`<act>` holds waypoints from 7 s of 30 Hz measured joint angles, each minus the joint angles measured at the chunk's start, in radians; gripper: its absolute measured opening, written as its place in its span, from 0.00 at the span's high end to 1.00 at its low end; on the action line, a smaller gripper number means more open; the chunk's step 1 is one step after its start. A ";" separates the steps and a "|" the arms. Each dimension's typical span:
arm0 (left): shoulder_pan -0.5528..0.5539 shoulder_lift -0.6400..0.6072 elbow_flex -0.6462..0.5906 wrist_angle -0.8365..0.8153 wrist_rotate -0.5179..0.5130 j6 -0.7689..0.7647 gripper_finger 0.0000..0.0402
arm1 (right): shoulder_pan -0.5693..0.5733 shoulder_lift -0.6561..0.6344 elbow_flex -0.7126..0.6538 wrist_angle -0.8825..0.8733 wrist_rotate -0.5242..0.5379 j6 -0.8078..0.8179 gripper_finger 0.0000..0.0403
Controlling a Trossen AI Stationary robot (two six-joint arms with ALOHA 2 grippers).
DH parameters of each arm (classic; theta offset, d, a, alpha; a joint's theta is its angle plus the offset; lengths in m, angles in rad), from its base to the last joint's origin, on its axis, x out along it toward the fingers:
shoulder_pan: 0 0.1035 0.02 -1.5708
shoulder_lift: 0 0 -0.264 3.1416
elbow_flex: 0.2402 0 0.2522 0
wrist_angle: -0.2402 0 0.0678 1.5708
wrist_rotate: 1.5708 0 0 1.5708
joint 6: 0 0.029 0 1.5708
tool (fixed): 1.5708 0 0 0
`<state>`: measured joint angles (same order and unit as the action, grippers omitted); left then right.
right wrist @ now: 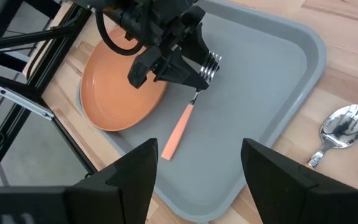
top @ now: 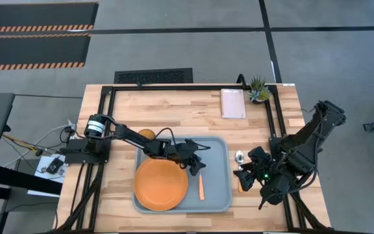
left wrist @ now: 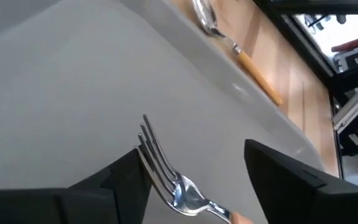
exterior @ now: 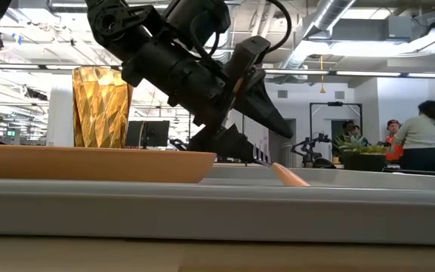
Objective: Pick and place plate/cup/fork/spoon on tray
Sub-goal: Put the orange fork on the serving tray to the right of the orange plate, then put the orange spoon on the serving tray to the right of the orange fork
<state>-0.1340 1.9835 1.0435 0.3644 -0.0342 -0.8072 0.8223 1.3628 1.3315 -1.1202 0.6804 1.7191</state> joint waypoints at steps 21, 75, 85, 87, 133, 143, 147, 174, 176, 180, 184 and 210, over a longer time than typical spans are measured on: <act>0.005 -0.001 0.096 -0.172 -0.060 0.131 0.37 | 0.000 0.000 0.000 0.003 0.000 -0.003 0.37; 0.105 -0.164 0.356 -0.147 0.218 0.079 0.40 | -0.118 0.258 -0.539 0.451 -0.545 0.339 0.78; 0.105 -0.163 0.355 -0.187 0.202 0.087 0.40 | -0.117 0.257 -0.531 0.447 -0.529 0.356 0.92; 0.106 -0.163 0.355 -0.224 0.180 0.088 0.40 | -0.108 0.248 -0.513 0.409 -0.506 0.376 0.92; 0.174 0.017 0.355 -0.222 0.161 -0.051 0.66 | -0.230 0.116 -0.319 0.301 -0.248 -0.095 0.85; 0.175 0.017 0.355 -0.220 0.180 -0.041 0.95 | -0.230 0.116 -0.319 0.339 -0.236 -0.139 0.85; 0.174 0.016 0.355 -0.217 0.196 -0.028 0.99 | -0.235 0.115 -0.319 0.350 -0.240 -0.158 0.85; 0.160 0.015 0.355 -0.217 0.399 0.170 1.00 | 0.091 0.115 -0.319 0.338 -0.261 0.166 0.31; 0.156 0.015 0.355 -0.229 0.359 0.194 1.00 | 0.118 0.115 -0.319 0.329 -0.260 0.211 0.31; 0.148 0.044 0.358 -0.233 0.381 0.261 1.00 | 0.142 0.115 -0.319 0.302 -0.246 0.271 0.32; 0.145 0.123 0.354 -0.232 0.451 0.235 1.00 | 0.137 0.115 -0.319 0.294 -0.233 0.282 0.32; 0.145 0.195 0.356 -0.233 0.407 0.240 1.00 | 0.116 0.115 -0.320 0.291 -0.225 0.272 0.32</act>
<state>0.0111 2.1784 1.3994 0.1312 0.3727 -0.5670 0.9382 1.4776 1.0119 -0.8295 0.4549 1.9916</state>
